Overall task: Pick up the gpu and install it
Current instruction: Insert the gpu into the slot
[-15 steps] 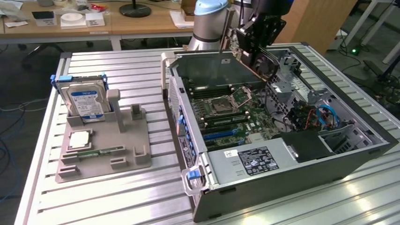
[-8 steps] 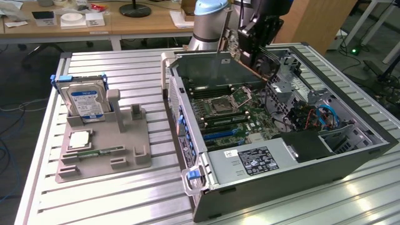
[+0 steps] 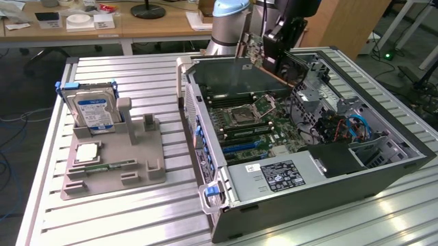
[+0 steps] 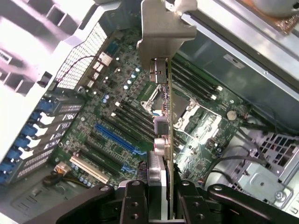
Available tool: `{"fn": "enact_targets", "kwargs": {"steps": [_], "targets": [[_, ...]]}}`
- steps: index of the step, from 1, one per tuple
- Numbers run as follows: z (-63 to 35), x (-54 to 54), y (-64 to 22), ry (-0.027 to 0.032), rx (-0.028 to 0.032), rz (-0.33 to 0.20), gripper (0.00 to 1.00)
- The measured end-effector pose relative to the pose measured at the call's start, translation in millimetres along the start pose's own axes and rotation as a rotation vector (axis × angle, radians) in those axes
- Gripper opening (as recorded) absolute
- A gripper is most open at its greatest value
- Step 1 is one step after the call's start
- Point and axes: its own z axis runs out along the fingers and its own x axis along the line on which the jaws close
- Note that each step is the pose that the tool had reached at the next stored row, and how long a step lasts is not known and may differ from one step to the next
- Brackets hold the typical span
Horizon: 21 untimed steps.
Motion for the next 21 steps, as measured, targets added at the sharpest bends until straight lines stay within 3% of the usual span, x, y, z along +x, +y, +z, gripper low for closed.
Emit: {"fn": "enact_targets", "kwargs": {"steps": [16, 21], "targets": [[0.1, 0.9, -0.1, 0.0035, 0.0009, -0.195, 0.28], [0.2, 1.4, -0.6, 0.0000, 0.0047, -0.250, 0.28]]}}
